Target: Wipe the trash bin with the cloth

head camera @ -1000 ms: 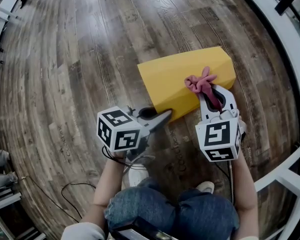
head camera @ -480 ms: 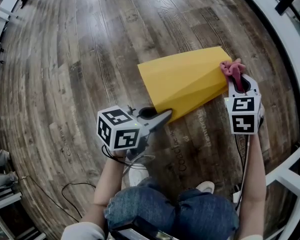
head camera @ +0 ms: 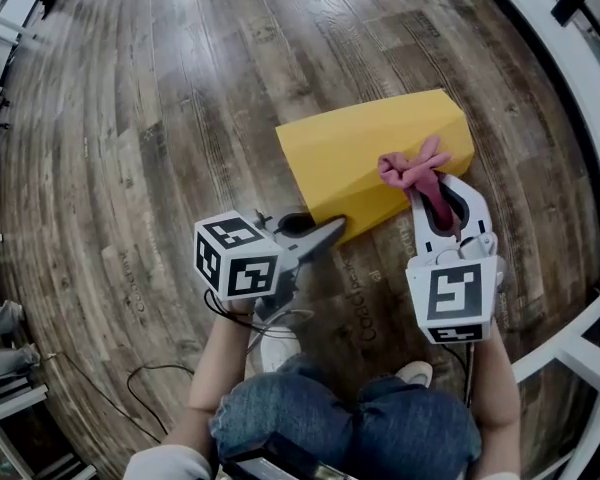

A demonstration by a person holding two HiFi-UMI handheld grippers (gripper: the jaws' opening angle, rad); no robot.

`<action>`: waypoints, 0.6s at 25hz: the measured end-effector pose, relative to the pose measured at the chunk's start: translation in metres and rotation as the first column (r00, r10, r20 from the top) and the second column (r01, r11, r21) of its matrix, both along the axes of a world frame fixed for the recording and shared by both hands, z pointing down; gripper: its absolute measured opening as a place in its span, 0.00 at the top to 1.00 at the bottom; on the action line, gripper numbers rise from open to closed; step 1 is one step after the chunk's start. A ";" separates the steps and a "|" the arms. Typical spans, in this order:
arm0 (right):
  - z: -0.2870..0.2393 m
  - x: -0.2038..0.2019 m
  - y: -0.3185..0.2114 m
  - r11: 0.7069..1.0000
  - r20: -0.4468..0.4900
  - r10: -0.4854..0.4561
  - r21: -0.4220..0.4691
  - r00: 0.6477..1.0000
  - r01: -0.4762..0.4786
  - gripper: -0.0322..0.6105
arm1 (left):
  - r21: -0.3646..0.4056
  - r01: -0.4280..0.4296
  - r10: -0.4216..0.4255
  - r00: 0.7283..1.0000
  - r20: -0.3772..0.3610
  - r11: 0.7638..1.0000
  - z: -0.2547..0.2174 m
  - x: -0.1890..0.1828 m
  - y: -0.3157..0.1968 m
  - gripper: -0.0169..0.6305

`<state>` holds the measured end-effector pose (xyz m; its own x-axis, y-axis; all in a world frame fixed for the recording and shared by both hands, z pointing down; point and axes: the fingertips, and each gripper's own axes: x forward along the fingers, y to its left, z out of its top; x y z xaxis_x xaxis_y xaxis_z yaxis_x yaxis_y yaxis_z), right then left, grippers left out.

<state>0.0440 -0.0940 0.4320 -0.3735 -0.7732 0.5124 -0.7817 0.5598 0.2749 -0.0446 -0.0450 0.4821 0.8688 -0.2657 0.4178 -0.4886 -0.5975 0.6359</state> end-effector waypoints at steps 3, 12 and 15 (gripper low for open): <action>-0.004 -0.036 0.028 0.992 0.060 -0.125 -0.012 0.990 0.125 0.87 | -0.003 0.003 -0.003 1.000 -0.005 1.000 0.001 0.000 0.000 0.95; 0.039 -0.068 0.054 0.977 0.072 -0.178 -0.104 0.981 0.185 0.87 | -0.009 0.005 -0.005 1.000 -0.013 1.000 0.003 0.000 0.002 0.95; 0.042 -0.054 0.044 0.986 0.056 -0.132 -0.095 0.990 0.137 0.87 | -0.006 -0.001 0.001 1.000 -0.014 1.000 0.002 0.000 0.001 0.95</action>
<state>-0.0101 -0.0501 0.4742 -0.4979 -0.6609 0.5615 -0.7086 0.6833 0.1761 -0.0442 -0.0443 0.4837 0.8746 -0.2629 0.4074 -0.4794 -0.5942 0.6458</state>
